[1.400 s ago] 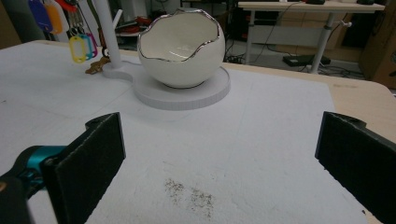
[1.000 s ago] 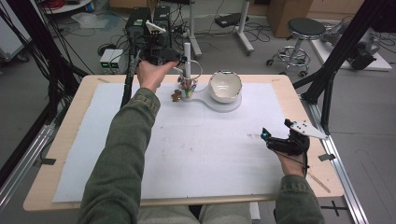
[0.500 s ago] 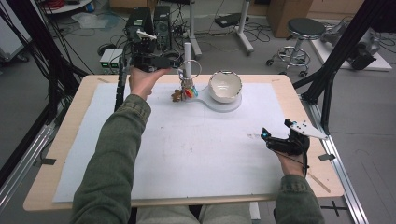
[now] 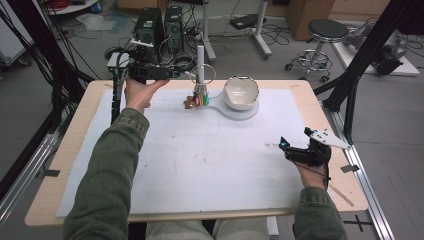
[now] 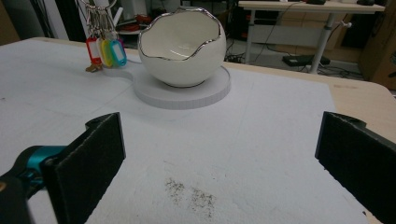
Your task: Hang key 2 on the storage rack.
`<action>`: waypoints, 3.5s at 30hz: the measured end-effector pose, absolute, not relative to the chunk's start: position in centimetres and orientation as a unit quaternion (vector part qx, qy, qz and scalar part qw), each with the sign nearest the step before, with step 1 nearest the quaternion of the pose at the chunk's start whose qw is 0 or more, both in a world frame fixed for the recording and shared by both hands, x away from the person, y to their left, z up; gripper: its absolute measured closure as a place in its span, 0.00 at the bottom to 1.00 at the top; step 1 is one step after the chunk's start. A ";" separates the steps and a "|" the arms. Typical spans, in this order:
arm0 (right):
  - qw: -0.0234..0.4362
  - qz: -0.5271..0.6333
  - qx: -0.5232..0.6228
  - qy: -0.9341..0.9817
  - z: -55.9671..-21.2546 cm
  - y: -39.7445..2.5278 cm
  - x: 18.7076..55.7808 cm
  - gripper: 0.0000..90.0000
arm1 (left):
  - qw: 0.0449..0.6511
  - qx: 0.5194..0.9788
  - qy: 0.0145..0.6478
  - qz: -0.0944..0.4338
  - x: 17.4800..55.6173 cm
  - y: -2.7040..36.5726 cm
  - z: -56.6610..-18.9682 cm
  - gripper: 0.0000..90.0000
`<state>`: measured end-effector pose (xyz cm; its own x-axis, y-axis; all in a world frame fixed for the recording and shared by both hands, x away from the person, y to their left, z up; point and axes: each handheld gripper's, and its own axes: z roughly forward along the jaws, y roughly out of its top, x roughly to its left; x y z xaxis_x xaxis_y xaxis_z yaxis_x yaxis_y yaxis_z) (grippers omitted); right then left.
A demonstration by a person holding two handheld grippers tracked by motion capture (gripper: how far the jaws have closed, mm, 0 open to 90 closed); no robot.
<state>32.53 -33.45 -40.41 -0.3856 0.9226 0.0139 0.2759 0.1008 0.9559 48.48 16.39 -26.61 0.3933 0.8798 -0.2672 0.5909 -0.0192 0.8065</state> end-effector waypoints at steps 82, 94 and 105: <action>0.328 0.493 0.447 0.671 -40.3 -33.1 32.3 0.01 | 0.457 0.654 0.537 0.276 36.3 25.2 -37.3 0.02; 0.329 0.492 0.446 0.671 -40.3 -33.0 32.3 0.01 | 0.464 0.631 0.538 0.311 33.8 27.2 -38.8 0.02; 0.329 0.491 0.446 0.672 -40.3 -32.9 32.3 0.01 | 0.471 0.602 0.549 0.336 32.0 29.0 -39.9 0.02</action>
